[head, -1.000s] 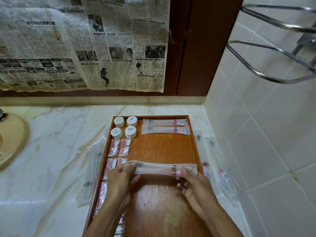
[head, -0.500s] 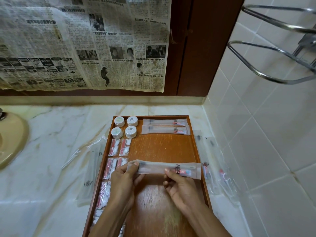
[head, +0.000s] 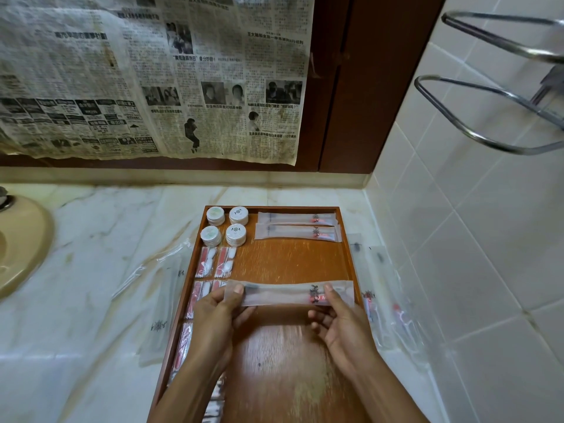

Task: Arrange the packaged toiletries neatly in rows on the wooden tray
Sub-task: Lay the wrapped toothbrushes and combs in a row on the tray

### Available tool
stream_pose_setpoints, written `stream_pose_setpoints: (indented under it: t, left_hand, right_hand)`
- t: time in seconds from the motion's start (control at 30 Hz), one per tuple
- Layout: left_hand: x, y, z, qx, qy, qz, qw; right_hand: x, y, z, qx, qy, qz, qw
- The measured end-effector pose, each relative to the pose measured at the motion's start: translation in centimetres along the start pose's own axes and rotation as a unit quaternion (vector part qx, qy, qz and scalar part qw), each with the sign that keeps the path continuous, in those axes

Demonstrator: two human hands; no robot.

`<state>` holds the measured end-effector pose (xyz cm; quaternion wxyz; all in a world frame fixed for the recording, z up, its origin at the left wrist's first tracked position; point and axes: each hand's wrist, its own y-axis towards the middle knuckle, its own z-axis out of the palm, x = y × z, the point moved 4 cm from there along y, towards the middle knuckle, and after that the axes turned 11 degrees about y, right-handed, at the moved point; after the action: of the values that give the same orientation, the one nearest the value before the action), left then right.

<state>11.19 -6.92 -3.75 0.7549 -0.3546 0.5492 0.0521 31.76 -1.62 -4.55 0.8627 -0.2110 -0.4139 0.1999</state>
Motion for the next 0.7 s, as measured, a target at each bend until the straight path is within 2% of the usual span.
stream_pose_setpoints:
  t: [0.23, 0.47, 0.6, 0.7]
  left_hand:
    - [-0.4, 0.3, 0.9, 0.036, -0.035, -0.028, 0.998]
    - [-1.0, 1.8, 1.9, 0.013, -0.028, -0.044, 0.999]
    - [-1.7, 3.4, 2.3, -0.01, 0.0, -0.041, 0.999]
    - [-2.5, 4.7, 2.7, -0.013, 0.074, -0.024, 0.997]
  right_hand:
    - [0.7, 0.7, -0.5, -0.019, -0.017, -0.032, 0.999]
    - [2.0, 1.6, -1.0, -0.037, -0.035, -0.06, 0.997]
    - [4.1, 2.8, -1.2, -0.058, -0.15, -0.112, 0.981]
    - [6.1, 4.1, -1.3, -0.074, -0.271, -0.165, 0.946]
